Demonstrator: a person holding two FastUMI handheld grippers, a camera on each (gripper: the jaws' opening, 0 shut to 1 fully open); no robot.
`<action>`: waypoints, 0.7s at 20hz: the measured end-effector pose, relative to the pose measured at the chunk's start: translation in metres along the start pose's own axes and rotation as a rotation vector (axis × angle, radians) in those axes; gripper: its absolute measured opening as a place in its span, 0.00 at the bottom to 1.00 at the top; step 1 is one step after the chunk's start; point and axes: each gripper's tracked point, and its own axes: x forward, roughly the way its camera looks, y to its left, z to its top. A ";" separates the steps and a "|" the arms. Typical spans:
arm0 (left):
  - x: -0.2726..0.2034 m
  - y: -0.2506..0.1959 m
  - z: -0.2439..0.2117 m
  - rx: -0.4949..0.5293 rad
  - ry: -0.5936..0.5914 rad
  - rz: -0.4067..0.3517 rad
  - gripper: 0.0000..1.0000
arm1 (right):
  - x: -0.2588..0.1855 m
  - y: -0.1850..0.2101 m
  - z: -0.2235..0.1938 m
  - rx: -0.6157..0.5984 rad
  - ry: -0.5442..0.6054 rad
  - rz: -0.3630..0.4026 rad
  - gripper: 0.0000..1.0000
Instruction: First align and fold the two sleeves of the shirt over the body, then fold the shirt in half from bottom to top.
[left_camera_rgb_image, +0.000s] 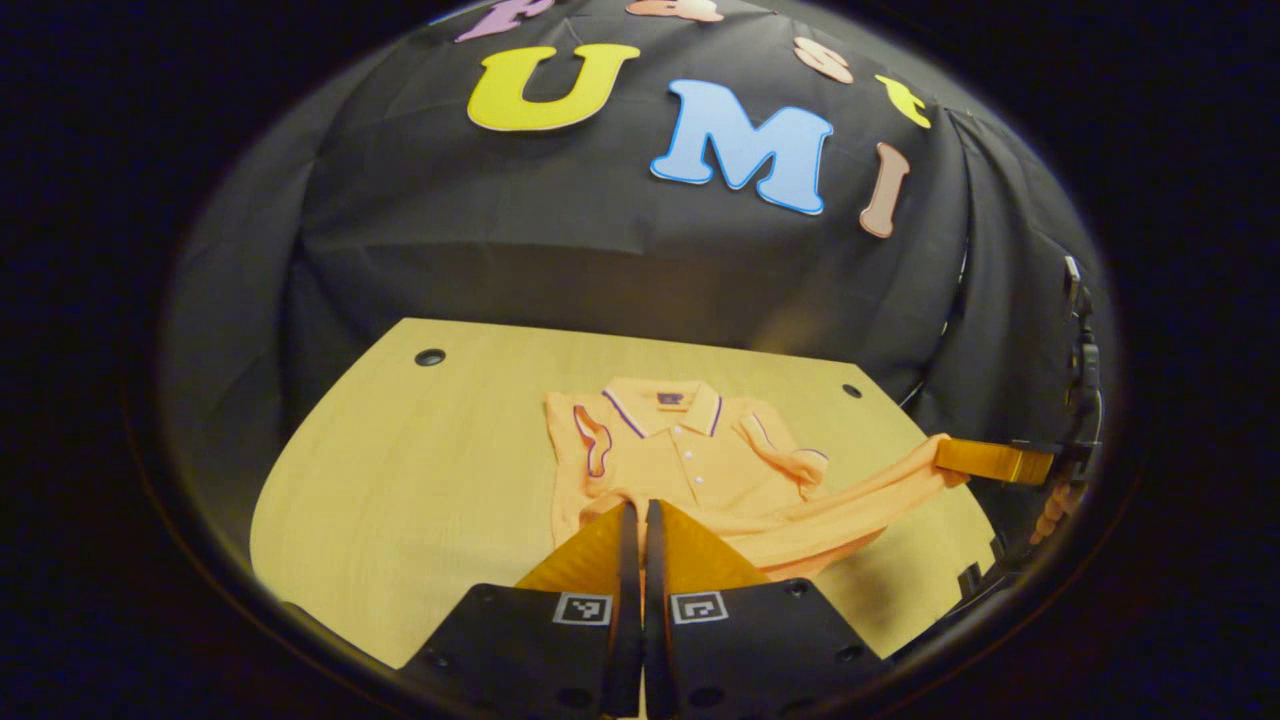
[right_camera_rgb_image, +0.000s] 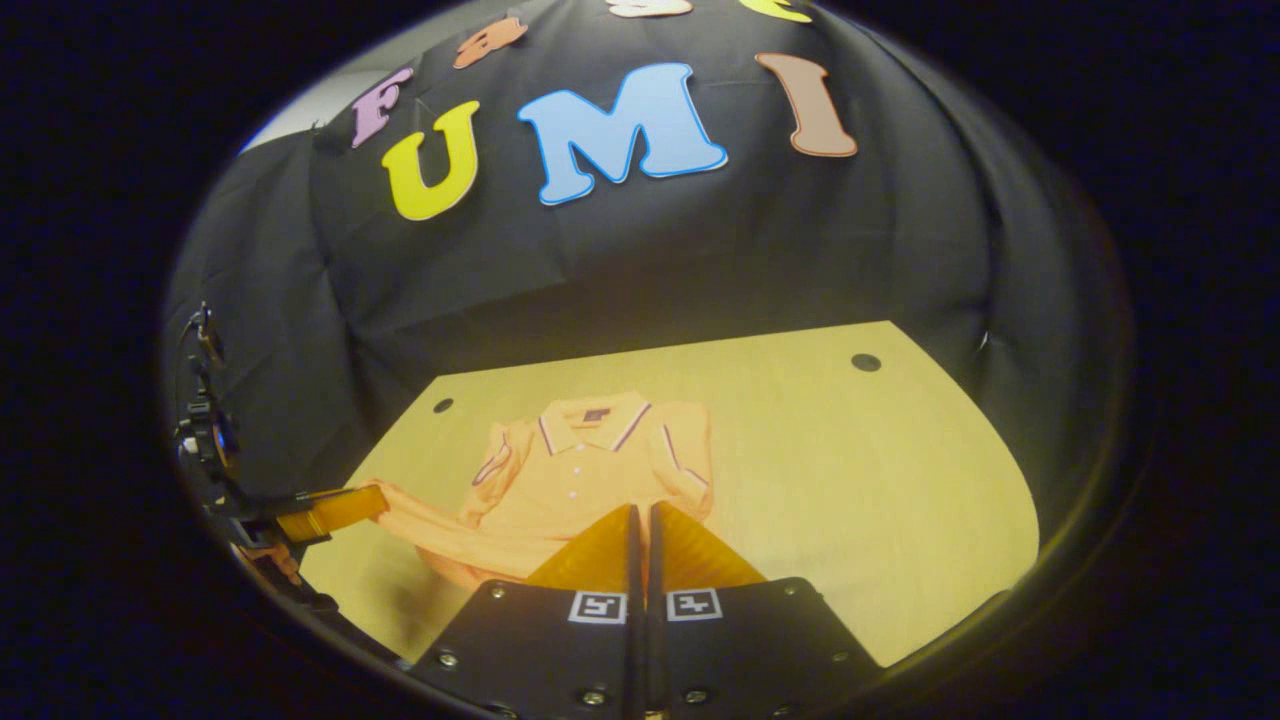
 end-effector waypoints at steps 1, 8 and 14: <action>0.010 0.002 0.012 0.005 -0.010 -0.013 0.08 | 0.011 0.001 0.011 0.002 -0.011 -0.011 0.05; 0.074 0.025 0.064 0.064 -0.061 -0.017 0.07 | 0.082 0.001 0.060 -0.012 -0.035 -0.049 0.00; 0.126 0.045 0.080 0.087 -0.094 0.034 0.07 | 0.136 -0.007 0.073 -0.068 -0.028 -0.093 0.00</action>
